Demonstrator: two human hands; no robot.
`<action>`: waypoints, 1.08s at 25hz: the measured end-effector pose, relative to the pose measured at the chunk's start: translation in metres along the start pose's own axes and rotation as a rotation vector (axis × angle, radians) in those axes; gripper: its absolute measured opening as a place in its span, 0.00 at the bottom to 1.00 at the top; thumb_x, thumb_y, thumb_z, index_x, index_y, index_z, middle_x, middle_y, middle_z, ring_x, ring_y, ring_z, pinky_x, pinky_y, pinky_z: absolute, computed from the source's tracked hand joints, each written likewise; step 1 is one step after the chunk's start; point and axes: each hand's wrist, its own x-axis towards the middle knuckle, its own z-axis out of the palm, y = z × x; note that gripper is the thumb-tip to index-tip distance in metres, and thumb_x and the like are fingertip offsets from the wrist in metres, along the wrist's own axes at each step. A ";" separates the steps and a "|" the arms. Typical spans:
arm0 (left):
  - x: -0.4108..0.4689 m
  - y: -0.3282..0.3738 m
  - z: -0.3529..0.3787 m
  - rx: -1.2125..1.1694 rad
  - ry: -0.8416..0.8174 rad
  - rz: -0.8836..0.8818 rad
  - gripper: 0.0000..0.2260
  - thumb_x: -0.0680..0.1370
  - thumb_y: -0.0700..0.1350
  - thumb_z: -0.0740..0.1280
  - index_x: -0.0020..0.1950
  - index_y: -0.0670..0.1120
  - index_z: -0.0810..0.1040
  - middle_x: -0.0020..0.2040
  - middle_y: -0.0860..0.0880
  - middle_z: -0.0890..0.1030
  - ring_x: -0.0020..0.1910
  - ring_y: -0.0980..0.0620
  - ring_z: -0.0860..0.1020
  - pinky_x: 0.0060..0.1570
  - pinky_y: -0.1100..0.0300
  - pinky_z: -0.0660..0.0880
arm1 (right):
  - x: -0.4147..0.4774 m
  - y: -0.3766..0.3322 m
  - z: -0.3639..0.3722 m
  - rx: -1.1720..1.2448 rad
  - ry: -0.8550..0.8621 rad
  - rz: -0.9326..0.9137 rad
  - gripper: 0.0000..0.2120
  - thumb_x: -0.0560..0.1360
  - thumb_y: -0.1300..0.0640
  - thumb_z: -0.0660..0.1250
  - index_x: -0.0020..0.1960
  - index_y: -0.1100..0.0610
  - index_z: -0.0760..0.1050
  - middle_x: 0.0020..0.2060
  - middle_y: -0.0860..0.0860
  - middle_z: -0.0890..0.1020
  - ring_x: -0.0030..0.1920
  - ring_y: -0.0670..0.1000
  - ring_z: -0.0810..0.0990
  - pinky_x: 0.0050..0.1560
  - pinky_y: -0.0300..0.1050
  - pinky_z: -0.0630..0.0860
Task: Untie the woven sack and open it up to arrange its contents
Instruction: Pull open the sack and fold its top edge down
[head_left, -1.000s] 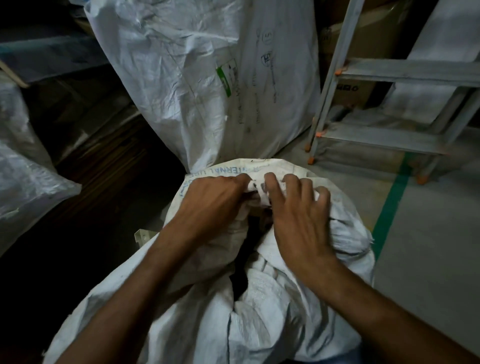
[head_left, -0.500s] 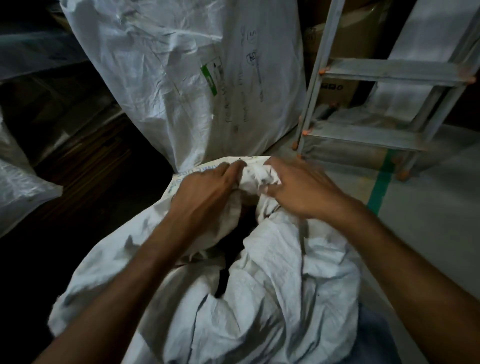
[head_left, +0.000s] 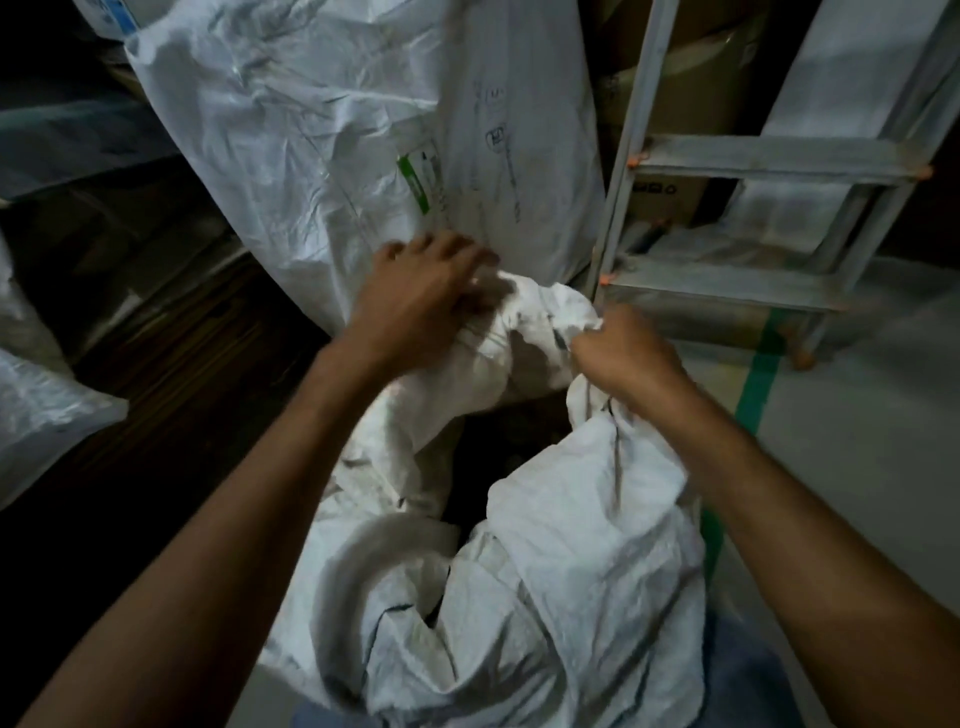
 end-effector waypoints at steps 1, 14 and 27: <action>-0.016 0.010 0.006 -0.041 0.011 -0.011 0.30 0.79 0.68 0.60 0.77 0.55 0.65 0.73 0.48 0.73 0.68 0.44 0.73 0.65 0.44 0.69 | 0.004 0.005 -0.007 0.064 -0.049 0.092 0.17 0.73 0.54 0.66 0.58 0.60 0.80 0.52 0.58 0.83 0.51 0.61 0.83 0.47 0.51 0.76; -0.049 -0.032 0.014 -0.971 -0.211 -0.146 0.08 0.83 0.46 0.67 0.58 0.44 0.80 0.48 0.49 0.86 0.48 0.54 0.82 0.49 0.57 0.77 | -0.032 -0.040 0.037 -0.763 0.253 -0.852 0.51 0.65 0.47 0.77 0.81 0.55 0.57 0.68 0.62 0.74 0.68 0.63 0.73 0.67 0.64 0.65; -0.105 -0.023 0.042 -0.462 -0.038 -0.444 0.24 0.72 0.49 0.69 0.67 0.49 0.74 0.56 0.46 0.83 0.55 0.41 0.81 0.50 0.52 0.75 | 0.013 -0.044 0.009 -0.515 -0.135 -0.563 0.41 0.60 0.28 0.73 0.69 0.46 0.75 0.63 0.52 0.81 0.62 0.58 0.79 0.64 0.58 0.75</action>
